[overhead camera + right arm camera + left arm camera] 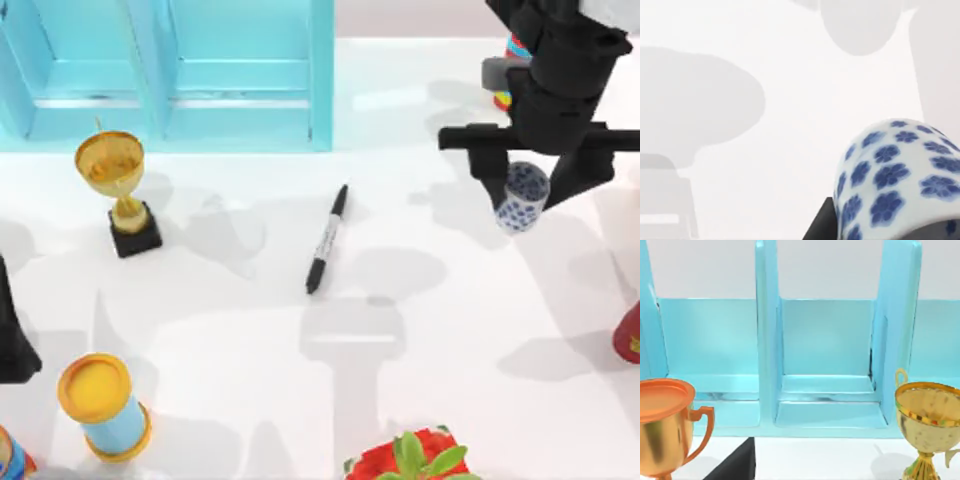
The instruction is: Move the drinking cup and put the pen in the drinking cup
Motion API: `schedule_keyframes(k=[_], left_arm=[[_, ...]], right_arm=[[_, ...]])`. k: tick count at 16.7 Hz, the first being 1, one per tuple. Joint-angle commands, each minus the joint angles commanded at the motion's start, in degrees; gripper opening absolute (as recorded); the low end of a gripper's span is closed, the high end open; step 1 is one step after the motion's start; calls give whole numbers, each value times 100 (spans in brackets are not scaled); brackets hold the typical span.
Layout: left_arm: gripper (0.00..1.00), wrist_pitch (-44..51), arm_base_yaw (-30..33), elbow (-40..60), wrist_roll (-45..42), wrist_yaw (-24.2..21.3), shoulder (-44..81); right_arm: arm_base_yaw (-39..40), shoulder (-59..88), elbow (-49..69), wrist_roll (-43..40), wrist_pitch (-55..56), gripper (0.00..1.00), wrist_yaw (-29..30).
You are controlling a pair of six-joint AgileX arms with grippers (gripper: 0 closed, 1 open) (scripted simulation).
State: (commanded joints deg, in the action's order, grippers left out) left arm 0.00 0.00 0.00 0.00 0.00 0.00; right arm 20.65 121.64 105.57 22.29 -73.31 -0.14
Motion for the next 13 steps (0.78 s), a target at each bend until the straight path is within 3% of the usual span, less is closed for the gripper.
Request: schedule_keyframes(k=[6, 13], left_arm=[[100, 0, 0, 0, 0, 0, 0], [100, 0, 0, 0, 0, 0, 0]], right_arm=[[29, 75, -36, 2, 19, 0, -19], [63, 220, -766, 10, 931, 0, -12]])
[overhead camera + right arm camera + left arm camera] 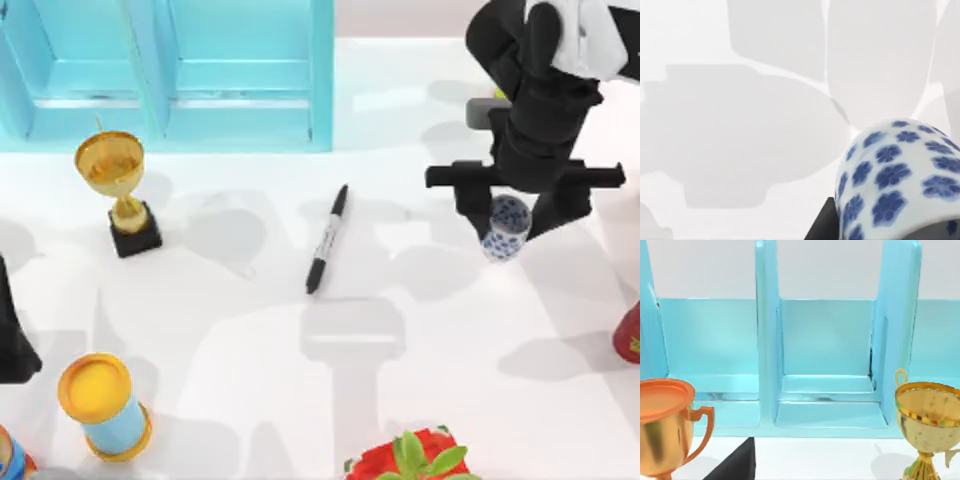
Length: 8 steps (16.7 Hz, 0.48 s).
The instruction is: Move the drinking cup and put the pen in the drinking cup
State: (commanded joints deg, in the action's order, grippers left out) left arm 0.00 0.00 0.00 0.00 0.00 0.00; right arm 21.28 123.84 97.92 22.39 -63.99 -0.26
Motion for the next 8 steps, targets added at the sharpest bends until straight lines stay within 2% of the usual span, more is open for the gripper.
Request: schedule_keyframes(k=[4, 8], left_arm=[[100, 0, 0, 0, 0, 0, 0], [100, 0, 0, 0, 0, 0, 0]], right_arm=[[2, 10, -14, 0, 13, 0, 0], [2, 10, -14, 0, 13, 30, 0]])
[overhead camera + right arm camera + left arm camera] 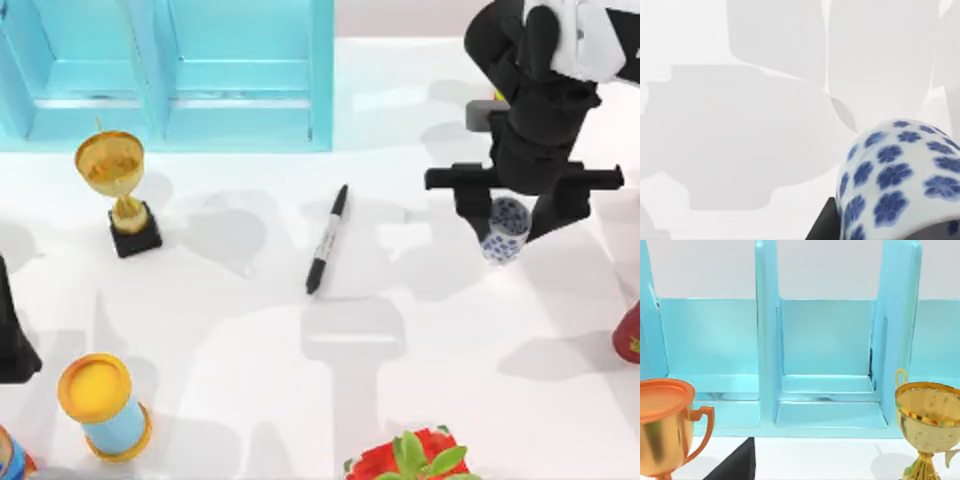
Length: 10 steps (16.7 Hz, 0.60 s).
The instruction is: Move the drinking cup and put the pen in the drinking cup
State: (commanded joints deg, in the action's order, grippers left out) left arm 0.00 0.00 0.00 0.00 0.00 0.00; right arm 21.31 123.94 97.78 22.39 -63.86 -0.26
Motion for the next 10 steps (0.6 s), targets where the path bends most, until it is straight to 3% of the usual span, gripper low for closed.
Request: schedule_keyframes(k=[9, 10], left_arm=[[100, 0, 0, 0, 0, 0, 0], [100, 0, 0, 0, 0, 0, 0]], right_arm=[[0, 0, 0, 0, 0, 98, 0], [0, 0, 0, 0, 0, 100, 0]])
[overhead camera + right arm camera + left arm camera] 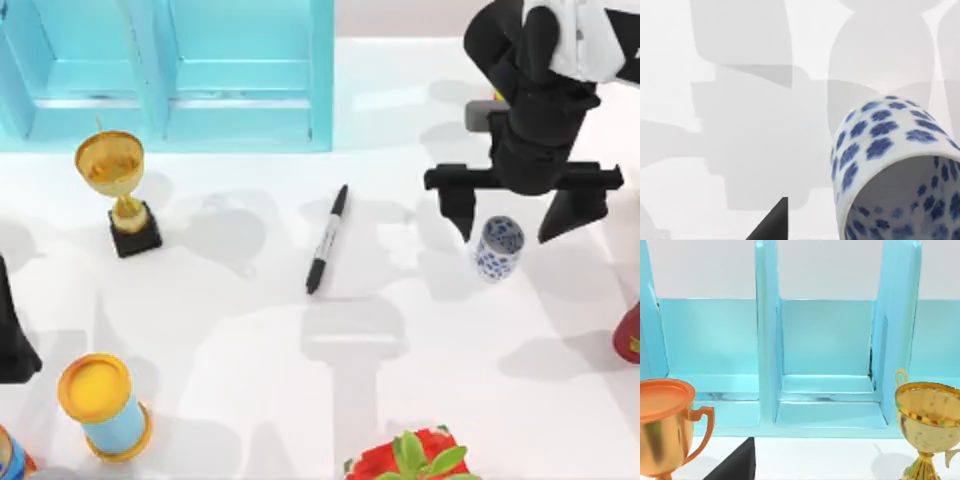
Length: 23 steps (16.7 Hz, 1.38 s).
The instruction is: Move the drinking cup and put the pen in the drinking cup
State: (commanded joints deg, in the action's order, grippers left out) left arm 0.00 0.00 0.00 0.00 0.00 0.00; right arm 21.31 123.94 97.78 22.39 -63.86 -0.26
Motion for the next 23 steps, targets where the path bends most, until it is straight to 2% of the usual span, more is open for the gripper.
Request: schedule_keyframes(k=[11, 14, 20, 23], left_arm=[[100, 0, 0, 0, 0, 0, 0], [100, 0, 0, 0, 0, 0, 0], [100, 0, 0, 0, 0, 0, 0], [100, 0, 0, 0, 0, 0, 0]], right_arm=[[-12, 51, 218, 4, -210, 100, 3], [-5, 194, 979, 6, -926, 100, 7], [-19, 457, 3454, -10, -2967, 100, 2], [-37, 503, 4150, -20, -3643, 100, 3]])
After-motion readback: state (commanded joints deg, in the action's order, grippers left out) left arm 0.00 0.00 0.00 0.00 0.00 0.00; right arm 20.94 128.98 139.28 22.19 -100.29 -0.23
